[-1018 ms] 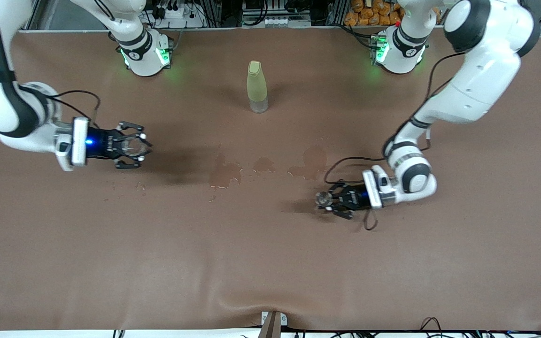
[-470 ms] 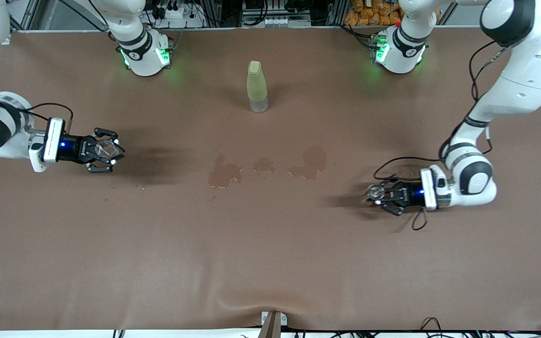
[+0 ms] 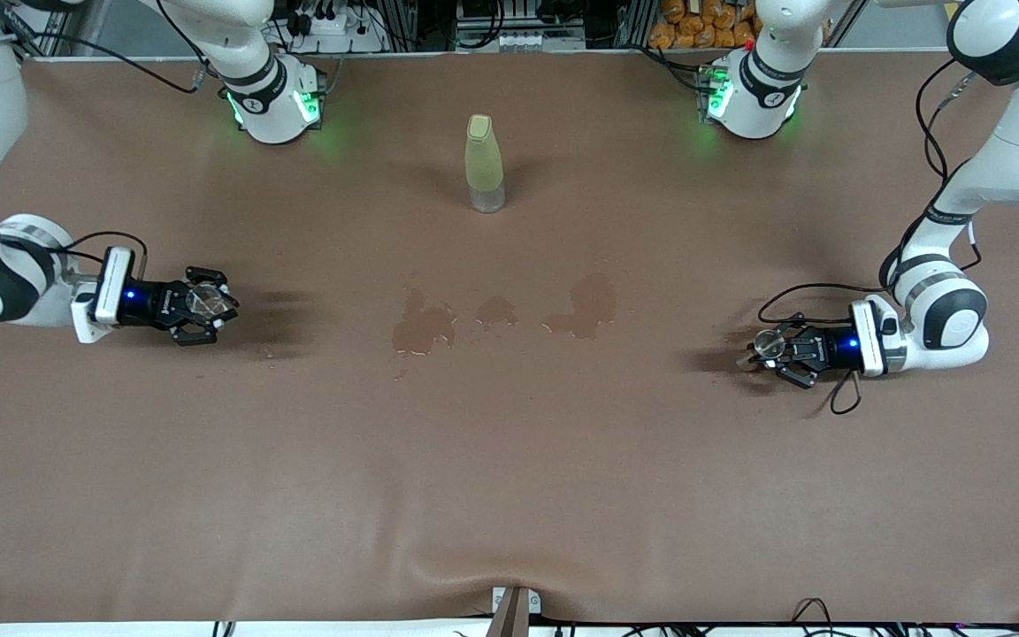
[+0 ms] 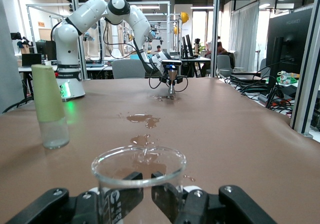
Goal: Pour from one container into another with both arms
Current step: 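Set the beaker and the jigger down on the table with both grippers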
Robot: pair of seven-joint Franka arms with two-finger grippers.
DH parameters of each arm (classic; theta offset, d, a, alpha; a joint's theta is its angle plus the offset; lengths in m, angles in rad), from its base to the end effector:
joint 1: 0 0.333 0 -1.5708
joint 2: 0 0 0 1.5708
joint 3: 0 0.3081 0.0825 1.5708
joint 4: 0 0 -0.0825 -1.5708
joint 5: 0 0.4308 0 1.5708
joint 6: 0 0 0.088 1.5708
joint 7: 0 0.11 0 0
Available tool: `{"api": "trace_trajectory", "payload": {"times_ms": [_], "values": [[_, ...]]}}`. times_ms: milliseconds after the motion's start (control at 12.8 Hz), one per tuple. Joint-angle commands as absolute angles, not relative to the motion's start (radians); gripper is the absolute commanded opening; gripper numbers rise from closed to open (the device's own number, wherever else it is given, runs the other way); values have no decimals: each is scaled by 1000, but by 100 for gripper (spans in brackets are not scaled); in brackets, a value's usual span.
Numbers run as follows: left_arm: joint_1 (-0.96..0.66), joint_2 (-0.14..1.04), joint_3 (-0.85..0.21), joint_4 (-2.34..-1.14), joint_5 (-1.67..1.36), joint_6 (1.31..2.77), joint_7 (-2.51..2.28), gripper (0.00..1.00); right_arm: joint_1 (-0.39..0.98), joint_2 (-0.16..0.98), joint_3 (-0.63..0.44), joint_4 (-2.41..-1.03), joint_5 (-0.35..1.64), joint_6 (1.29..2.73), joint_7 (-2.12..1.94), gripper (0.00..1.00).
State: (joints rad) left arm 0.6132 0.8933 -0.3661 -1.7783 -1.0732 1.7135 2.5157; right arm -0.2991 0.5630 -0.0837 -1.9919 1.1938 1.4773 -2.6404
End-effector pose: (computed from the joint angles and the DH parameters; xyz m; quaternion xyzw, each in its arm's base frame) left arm 0.5981 0.0563 0.0579 0.5428 -0.5034 0.4685 0.4822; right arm 0.5479 -0.1040 0.1442 -0.5320 -0.5481 -0.4630 0.4497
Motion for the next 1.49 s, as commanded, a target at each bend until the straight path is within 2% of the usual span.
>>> {"api": "trace_trajectory", "payload": {"times_ms": [0,235,1018,1331,1409], "values": [[646,923,-370,-1773,-1058,1681,2551,0,-316,665,-78,-1907,1175,1445,-2710,0],[646,920,-338,-1778,-1031,1643,2540,0,-313,709,-78,-1898,1180,1450,-2761,0],[640,945,-307,-1779,-1020,1647,2556,0,-313,882,-78,-1769,1187,1502,-2853,0],[641,936,-296,-1772,-1020,1647,2528,0,-301,897,-78,-1764,1192,1517,-2856,0],[638,937,-296,-1770,-1020,1647,2513,13,-301,897,-78,-1764,1192,1526,-2856,0]]}}
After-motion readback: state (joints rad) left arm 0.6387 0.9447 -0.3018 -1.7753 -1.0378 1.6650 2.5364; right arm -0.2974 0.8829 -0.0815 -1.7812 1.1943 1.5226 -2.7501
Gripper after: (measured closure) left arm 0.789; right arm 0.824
